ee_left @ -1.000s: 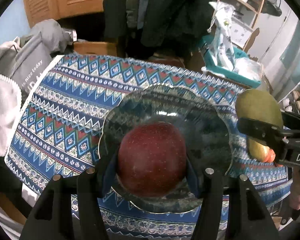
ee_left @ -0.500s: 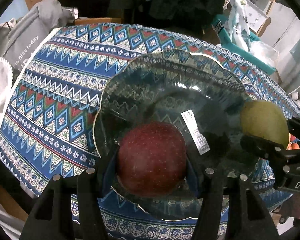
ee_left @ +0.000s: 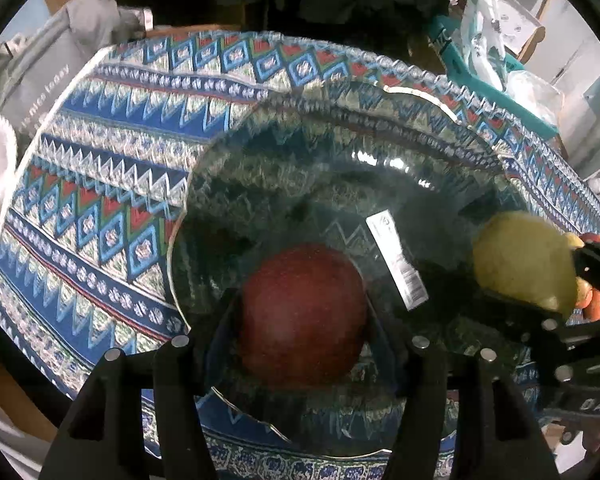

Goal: Organize fruits
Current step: 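Lower apple into the glass bowl and open left gripper while right releases the pomelo, then withdraw both open grippers up from the glass bowl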

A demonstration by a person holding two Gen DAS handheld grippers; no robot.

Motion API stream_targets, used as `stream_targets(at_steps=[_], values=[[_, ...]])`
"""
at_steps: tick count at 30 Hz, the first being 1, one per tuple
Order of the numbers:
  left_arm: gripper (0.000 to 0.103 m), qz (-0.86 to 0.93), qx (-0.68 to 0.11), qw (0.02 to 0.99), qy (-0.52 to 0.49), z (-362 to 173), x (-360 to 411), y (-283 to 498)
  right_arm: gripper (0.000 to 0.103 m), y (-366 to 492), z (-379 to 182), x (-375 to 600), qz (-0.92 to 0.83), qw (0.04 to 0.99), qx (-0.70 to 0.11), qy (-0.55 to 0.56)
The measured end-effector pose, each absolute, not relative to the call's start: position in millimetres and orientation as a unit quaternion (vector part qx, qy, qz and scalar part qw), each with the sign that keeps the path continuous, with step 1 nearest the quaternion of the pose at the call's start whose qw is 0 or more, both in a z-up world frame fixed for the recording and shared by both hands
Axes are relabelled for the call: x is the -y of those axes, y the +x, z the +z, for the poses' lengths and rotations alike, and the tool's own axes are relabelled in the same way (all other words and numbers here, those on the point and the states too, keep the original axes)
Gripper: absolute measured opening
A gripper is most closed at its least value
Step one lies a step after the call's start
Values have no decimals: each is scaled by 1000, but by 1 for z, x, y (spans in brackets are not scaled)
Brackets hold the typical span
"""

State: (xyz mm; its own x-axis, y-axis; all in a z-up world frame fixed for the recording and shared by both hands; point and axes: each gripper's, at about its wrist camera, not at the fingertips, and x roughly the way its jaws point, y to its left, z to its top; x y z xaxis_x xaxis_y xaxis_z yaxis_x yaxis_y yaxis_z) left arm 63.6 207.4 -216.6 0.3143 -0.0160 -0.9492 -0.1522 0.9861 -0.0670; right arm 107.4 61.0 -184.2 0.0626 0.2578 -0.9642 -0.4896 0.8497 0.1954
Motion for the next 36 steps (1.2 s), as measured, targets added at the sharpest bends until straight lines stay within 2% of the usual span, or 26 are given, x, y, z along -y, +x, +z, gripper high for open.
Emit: stream_targets(at_steps=[4,14,20,24,36], values=[[71,54,-576,814,-51,-211,-208,65,73,106,-188,-63,259,720,-636,-96],[71,65,-563,821,-68,-196,-221,59,75,114,-152,-52,255,755,-602,-52],[72,57,-536,838,-80,-171,-223,55,75,116,-122,-38,237,785,-571,-31],[72,56,-504,860,-63,-147,-218,53,81,112,-97,-29,225,811,-539,-29],[74,1,-443,894,-65,-94,-194,47,81,87,-34,13,199,861,-466,-37]])
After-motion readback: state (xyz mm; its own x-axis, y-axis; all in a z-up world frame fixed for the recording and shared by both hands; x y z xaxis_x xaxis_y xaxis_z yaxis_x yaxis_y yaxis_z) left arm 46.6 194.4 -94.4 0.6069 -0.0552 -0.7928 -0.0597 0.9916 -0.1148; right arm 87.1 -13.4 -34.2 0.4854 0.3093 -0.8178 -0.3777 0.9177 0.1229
